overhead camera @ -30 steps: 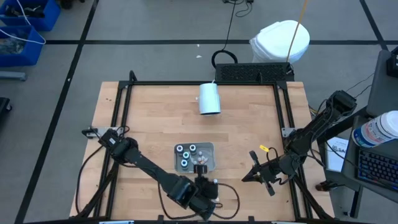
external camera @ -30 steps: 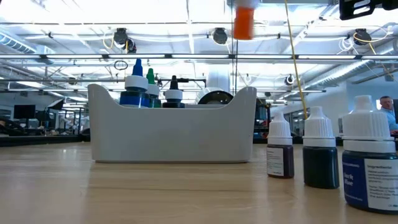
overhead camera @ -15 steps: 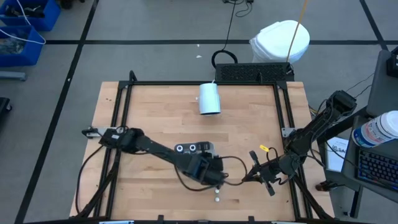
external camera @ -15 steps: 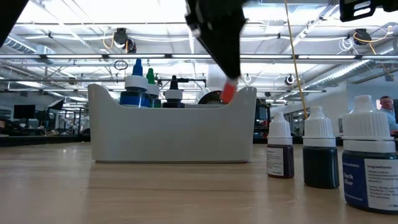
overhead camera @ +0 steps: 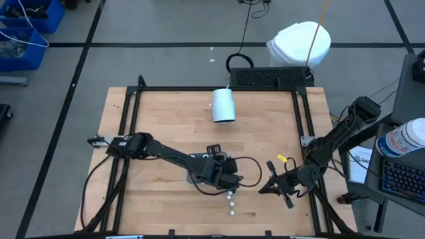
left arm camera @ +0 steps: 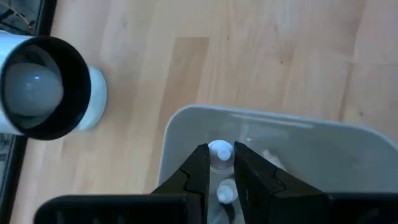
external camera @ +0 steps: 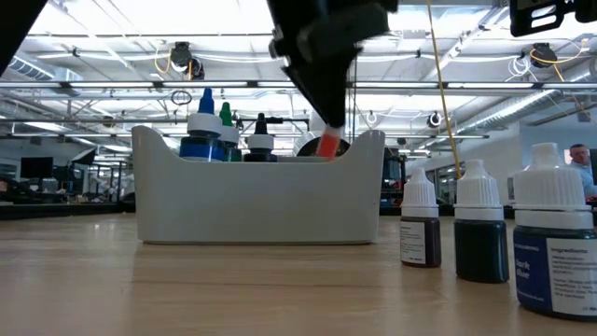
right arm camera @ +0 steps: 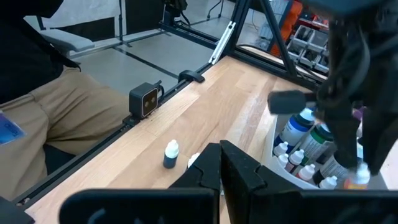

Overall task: Pick & Place food coloring
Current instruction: Put the orange food coloring bottle into the gray bin, then put the small blue food coloring bottle into the gray bin

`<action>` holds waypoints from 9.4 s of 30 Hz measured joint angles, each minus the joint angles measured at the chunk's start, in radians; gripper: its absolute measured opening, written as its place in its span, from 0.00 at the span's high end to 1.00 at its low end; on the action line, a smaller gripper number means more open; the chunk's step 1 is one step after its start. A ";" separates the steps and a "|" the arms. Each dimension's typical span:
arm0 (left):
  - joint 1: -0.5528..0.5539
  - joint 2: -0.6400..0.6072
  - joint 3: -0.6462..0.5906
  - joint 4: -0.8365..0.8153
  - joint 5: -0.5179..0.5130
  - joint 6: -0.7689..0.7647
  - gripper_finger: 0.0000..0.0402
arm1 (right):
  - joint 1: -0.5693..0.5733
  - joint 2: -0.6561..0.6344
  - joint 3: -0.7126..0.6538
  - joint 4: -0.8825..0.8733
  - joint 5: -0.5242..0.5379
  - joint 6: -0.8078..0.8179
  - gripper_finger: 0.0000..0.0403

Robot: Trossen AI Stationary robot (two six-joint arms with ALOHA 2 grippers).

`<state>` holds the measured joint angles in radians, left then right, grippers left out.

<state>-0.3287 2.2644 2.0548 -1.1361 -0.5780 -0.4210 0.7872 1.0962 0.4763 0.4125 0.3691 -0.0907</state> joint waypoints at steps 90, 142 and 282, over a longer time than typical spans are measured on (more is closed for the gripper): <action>0.100 -0.306 -0.687 0.758 0.178 -0.018 0.85 | -0.002 0.000 0.001 0.008 -0.004 -0.026 1.00; 0.071 -0.269 -0.669 0.730 0.230 -0.030 0.57 | -0.002 0.000 0.000 0.023 -0.004 -0.028 1.00; -0.254 -0.982 -1.836 2.016 -0.087 0.470 0.88 | -0.138 1.003 1.111 -0.984 -0.276 -0.082 0.66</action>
<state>-0.5827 1.2823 0.2188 0.8795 -0.6647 0.0486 0.6491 2.0991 1.5875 -0.5713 0.0933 -0.1726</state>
